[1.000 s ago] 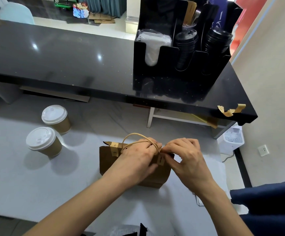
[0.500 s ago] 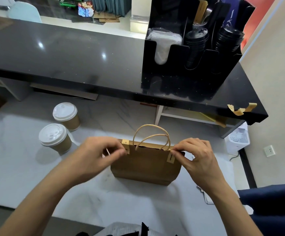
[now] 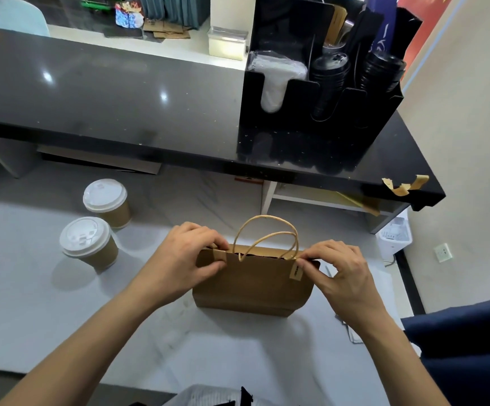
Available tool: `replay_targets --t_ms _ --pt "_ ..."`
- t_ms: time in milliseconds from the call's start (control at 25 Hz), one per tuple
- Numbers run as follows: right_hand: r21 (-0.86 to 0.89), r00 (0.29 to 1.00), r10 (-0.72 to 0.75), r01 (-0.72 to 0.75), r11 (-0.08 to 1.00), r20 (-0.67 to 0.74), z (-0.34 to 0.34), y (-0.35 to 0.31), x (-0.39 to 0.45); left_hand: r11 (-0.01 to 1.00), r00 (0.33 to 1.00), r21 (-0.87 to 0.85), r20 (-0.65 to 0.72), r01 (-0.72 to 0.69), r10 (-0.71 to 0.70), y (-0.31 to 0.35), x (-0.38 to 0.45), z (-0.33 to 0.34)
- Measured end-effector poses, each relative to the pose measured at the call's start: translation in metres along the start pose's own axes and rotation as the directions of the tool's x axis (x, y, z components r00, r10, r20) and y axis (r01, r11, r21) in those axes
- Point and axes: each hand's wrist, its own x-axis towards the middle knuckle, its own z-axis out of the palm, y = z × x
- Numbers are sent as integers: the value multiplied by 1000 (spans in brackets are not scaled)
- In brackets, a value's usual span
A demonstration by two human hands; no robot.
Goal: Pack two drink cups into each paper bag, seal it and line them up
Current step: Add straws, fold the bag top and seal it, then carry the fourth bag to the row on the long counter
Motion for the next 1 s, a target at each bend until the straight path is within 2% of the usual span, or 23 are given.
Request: replay_targets --t_ms 240,400,520,760,1000 --pt "30 995 92 -93 995 49 5 -1 -9 996 1000 -84 -23 2 -4 -10 -5 7" --pt "96 988 152 -151 984 -11 14 -7 -12 993 999 -120 -37 3 -7 -13 -6 10" --pt "159 983 186 -182 970 -11 18 -5 -17 979 996 -199 -63 53 -67 -15 -10 15" --pt "244 904 384 -422 873 189 25 10 -37 893 964 -380 -10 241 -264 -28 -32 40" --pt "350 864 400 -493 797 306 46 22 -59 766 904 -505 76 399 -421 -23 -66 68"
